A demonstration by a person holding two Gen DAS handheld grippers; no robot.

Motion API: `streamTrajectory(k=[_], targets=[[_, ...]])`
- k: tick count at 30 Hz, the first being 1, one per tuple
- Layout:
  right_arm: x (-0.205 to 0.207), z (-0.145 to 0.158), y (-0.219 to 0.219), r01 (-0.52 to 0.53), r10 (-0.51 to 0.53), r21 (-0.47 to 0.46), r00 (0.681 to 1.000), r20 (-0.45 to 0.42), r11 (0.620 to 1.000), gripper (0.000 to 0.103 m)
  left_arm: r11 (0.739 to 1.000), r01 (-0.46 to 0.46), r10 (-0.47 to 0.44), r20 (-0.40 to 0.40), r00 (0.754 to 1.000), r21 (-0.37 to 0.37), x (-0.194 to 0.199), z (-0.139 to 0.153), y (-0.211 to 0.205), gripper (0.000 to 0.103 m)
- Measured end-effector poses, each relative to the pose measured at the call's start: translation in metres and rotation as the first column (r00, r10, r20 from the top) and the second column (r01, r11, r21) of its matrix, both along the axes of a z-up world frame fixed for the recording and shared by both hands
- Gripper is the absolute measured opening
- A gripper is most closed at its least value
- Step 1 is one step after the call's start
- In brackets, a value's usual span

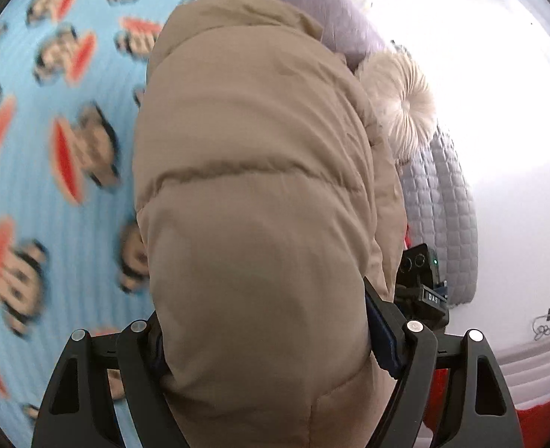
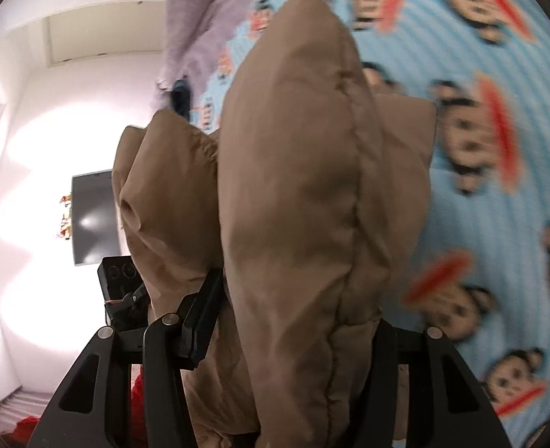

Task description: Fold large clothes

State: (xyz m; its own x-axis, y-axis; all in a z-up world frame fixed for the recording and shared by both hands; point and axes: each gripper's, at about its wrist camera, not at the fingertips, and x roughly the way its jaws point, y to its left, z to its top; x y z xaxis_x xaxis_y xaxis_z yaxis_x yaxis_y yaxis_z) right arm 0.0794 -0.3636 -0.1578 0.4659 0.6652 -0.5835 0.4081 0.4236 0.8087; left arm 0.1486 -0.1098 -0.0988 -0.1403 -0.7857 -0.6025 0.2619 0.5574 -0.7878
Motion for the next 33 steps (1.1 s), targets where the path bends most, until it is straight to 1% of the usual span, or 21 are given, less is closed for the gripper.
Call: streamTrajectory(k=[4,6,8,11,12,13,14,16,17,20,22,23,25,27,28,29,30,31,32,33], targets=[[0.056,0.005,0.035,-0.029,0.029,0.001,0.998,0.056,1.000,0.055,0.999,-0.040,0.037,0.073,0.997,0.032,0.054,0.017,0.035,0.082],[0.083,0.001,0.050,-0.040,0.040,-0.002,0.996,0.074,0.999,0.055,0.997,-0.062,0.057,0.105,0.993,0.051,0.082,0.015,0.051,0.082],[0.111,-0.009,0.064,-0.052,0.053,-0.014,0.995,0.079,0.999,0.055,0.993,-0.090,0.081,0.106,0.991,0.079,0.106,-0.001,0.062,0.082],[0.144,-0.036,0.079,-0.071,0.072,-0.040,0.997,0.023,0.997,0.055,0.979,-0.129,0.119,0.069,0.990,0.158,0.127,-0.033,0.065,0.082],[0.154,-0.050,0.084,-0.080,0.080,-0.053,0.997,-0.012,0.995,0.055,0.975,-0.138,0.133,0.041,0.990,0.172,0.129,-0.050,0.067,0.086],[0.162,-0.059,0.087,-0.082,0.080,-0.065,0.996,-0.033,0.995,0.056,0.974,-0.146,0.144,0.025,0.989,0.171,0.131,-0.060,0.068,0.088],[0.167,-0.070,0.089,-0.079,0.077,-0.060,0.996,-0.044,0.995,0.059,0.975,-0.154,0.154,0.013,0.988,0.162,0.133,-0.068,0.071,0.090],[0.173,-0.080,0.090,-0.069,0.067,-0.035,0.996,-0.053,0.997,0.064,0.977,-0.164,0.165,0.008,0.986,0.136,0.135,-0.077,0.077,0.092],[0.175,-0.084,0.090,-0.067,0.066,-0.029,0.996,-0.058,0.997,0.066,0.976,-0.166,0.167,0.009,0.986,0.138,0.135,-0.079,0.079,0.094],[0.180,-0.089,0.090,-0.078,0.075,-0.042,0.994,-0.077,0.996,0.071,0.973,-0.166,0.164,0.027,0.986,0.159,0.124,-0.081,0.066,0.094],[0.176,-0.086,0.082,-0.083,0.077,-0.064,0.993,-0.093,0.994,0.071,0.963,-0.172,0.159,0.075,0.984,0.209,0.115,-0.071,0.062,0.094],[0.177,-0.080,0.079,-0.086,0.077,-0.093,0.992,-0.101,0.992,0.071,0.956,-0.179,0.159,0.102,0.982,0.233,0.110,-0.065,0.057,0.094],[0.171,-0.066,0.074,-0.090,0.071,-0.171,0.991,-0.112,0.981,0.071,0.940,-0.208,0.164,0.174,0.971,0.270,0.105,-0.051,0.065,0.089],[0.162,-0.045,0.071,-0.090,0.059,-0.280,0.991,-0.118,0.956,0.071,0.923,-0.252,0.183,0.246,0.952,0.291,0.100,-0.029,0.070,0.071],[0.158,-0.038,0.070,-0.087,0.051,-0.317,0.991,-0.120,0.944,0.069,0.917,-0.276,0.197,0.276,0.941,0.289,0.098,-0.021,0.075,0.065],[0.153,-0.028,0.066,-0.082,0.040,-0.367,0.992,-0.122,0.926,0.059,0.912,-0.298,0.206,0.313,0.927,0.282,0.097,-0.009,0.079,0.054],[0.146,-0.019,0.064,-0.076,0.035,-0.404,0.993,-0.109,0.911,0.040,0.910,-0.308,0.207,0.341,0.917,0.277,0.098,0.000,0.080,0.044],[0.142,-0.011,0.064,-0.069,0.032,-0.417,0.995,-0.095,0.906,0.032,0.911,-0.313,0.203,0.368,0.907,0.270,0.100,0.008,0.080,0.043],[0.136,-0.009,0.062,-0.065,0.032,-0.422,0.996,-0.085,0.904,0.025,0.912,-0.313,0.196,0.389,0.900,0.265,0.104,0.014,0.074,0.043],[0.133,-0.003,0.064,-0.059,0.034,-0.426,0.997,-0.067,0.903,0.023,0.917,-0.300,0.175,0.413,0.894,0.262,0.109,0.019,0.073,0.043]])
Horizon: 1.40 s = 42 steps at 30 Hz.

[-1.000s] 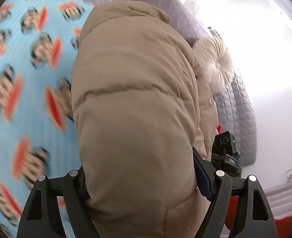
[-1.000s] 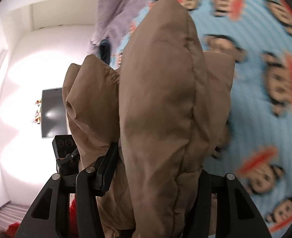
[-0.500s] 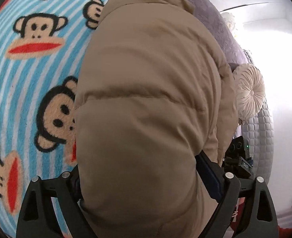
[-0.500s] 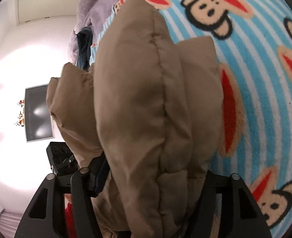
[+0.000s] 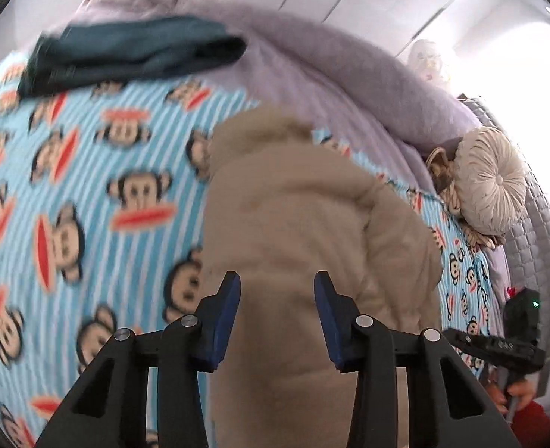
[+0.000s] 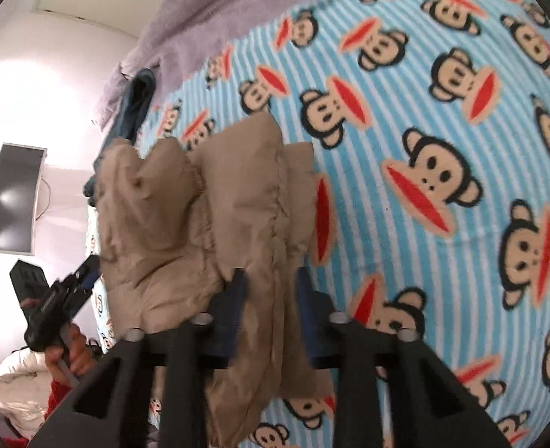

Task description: Fold large clothes

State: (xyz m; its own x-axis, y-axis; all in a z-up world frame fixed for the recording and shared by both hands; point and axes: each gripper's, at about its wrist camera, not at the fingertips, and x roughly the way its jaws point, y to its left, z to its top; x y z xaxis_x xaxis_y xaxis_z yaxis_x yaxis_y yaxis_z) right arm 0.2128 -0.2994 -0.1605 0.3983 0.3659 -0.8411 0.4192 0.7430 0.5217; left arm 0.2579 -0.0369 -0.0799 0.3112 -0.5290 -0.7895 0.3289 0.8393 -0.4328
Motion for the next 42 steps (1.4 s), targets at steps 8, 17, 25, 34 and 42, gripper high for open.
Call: streamTrajectory(k=[8,17,25,34,42], targets=[[0.012,0.036,0.069,-0.192,0.203,-0.101,0.974,0.104,0.976,0.022,0.969,0.121,-0.147,0.109,0.983,0.215,0.022,-0.022,-0.088,0.047],[-0.004,-0.026,0.089,-0.238,0.243,-0.301,0.970,-0.019,0.924,0.021,0.942,0.152,-0.190,0.102,0.976,0.299,0.025,-0.064,-0.122,0.049],[0.000,-0.038,0.091,-0.227,0.225,-0.336,0.973,-0.043,0.914,0.021,0.931,0.150,-0.201,0.124,0.972,0.334,0.018,-0.065,-0.125,0.049],[0.000,-0.025,0.095,-0.211,0.195,-0.336,0.977,-0.083,0.918,0.025,0.920,0.160,-0.218,0.129,0.967,0.358,0.016,-0.061,-0.123,0.049],[0.024,0.034,0.081,-0.068,0.120,-0.455,0.989,0.087,0.888,0.025,0.915,0.159,-0.222,0.134,0.966,0.371,0.016,-0.059,-0.120,0.049]])
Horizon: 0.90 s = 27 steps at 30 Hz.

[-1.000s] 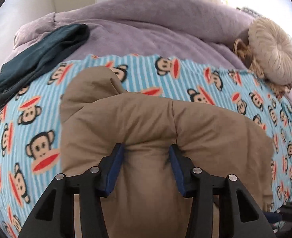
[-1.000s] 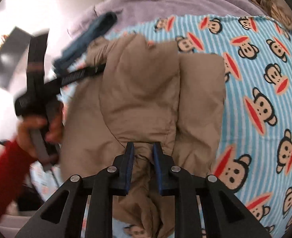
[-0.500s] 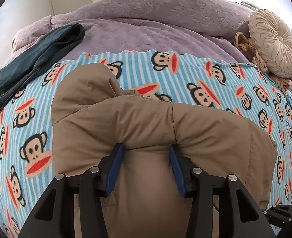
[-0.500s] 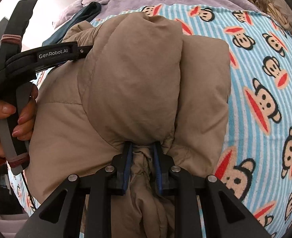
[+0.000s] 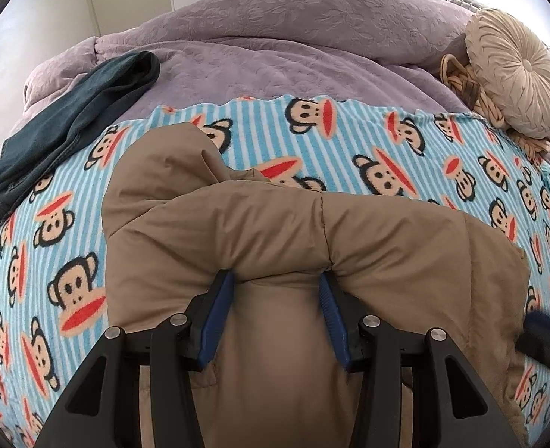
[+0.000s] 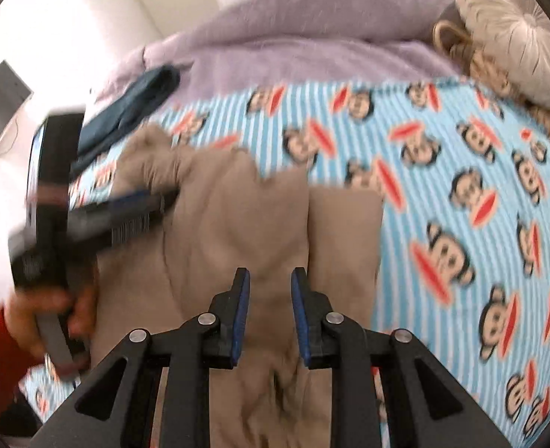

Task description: Fold large clothes

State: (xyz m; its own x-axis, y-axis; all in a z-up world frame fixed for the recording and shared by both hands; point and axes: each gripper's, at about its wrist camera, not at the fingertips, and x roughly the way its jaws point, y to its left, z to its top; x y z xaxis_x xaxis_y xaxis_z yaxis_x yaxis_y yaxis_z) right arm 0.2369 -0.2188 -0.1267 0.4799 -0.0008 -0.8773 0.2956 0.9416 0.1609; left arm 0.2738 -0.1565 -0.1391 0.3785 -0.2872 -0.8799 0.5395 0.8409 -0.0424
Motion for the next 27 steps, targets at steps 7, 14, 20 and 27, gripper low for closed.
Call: streamTrajectory(k=[7,14,20,27], targets=[[0.052,-0.063,-0.027,0.085,-0.074,0.064,0.985,-0.156,0.994,0.025,1.000,-0.018,0.018,-0.010,1.000,0.005,0.004,-0.001,0.001,0.049],[0.060,-0.074,-0.028,0.055,-0.041,0.064,0.979,-0.202,0.996,0.028,0.999,-0.014,0.015,-0.004,1.000,0.042,0.002,0.001,-0.004,0.049],[0.043,-0.050,-0.035,0.079,-0.052,0.125,0.977,-0.205,0.989,0.038,0.999,-0.025,0.026,-0.022,0.999,0.042,-0.013,0.024,0.009,0.049],[0.005,-0.026,-0.029,0.091,-0.061,0.137,0.977,-0.205,0.986,0.045,0.997,-0.072,0.071,-0.070,0.995,-0.009,-0.049,0.047,0.043,0.053]])
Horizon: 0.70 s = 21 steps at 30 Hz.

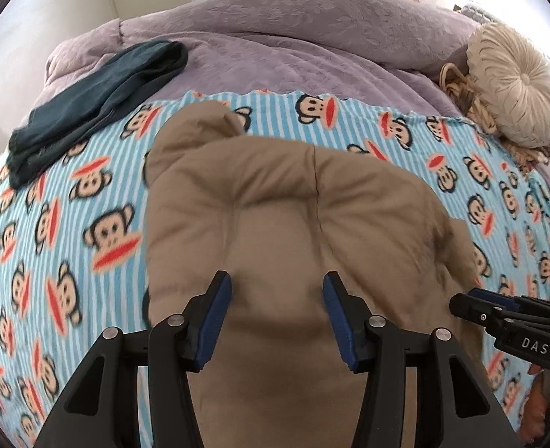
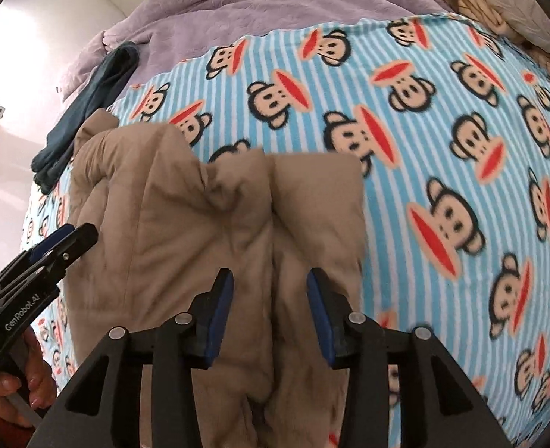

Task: Fold large clothes
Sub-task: 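Open both grippers and lift them away from the folded jacket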

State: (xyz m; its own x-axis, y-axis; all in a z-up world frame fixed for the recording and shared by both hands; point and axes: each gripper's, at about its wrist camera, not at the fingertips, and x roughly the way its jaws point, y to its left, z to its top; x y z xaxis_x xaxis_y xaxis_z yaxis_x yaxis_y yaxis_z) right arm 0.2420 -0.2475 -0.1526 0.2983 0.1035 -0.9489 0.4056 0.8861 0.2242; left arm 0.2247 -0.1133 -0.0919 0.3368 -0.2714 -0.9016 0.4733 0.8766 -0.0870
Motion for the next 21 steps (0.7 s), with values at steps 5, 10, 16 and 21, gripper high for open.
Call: streamTrajectory(k=[5,10,16,21], targets=[[-0.031,0.014,0.009,0.010,-0.010,-0.001,1.000,0.008,1.000,0.045,1.000,-0.020,0.021,-0.027,0.999,0.002,-0.033,0.001,0.023,0.053],[-0.066,0.024,0.034,-0.022,0.023,-0.043,1.000,0.016,0.999,0.045,0.999,-0.043,0.043,-0.044,0.998,0.011,-0.073,-0.005,0.042,0.053],[-0.094,0.008,0.056,-0.066,0.063,-0.059,0.996,-0.055,0.996,0.045,0.998,-0.060,0.061,-0.078,0.995,0.016,-0.097,-0.016,0.055,0.072],[-0.102,0.011,0.059,-0.055,0.052,-0.059,0.997,-0.062,0.997,0.045,0.997,-0.081,0.080,-0.112,0.990,-0.002,-0.105,-0.013,0.063,0.072]])
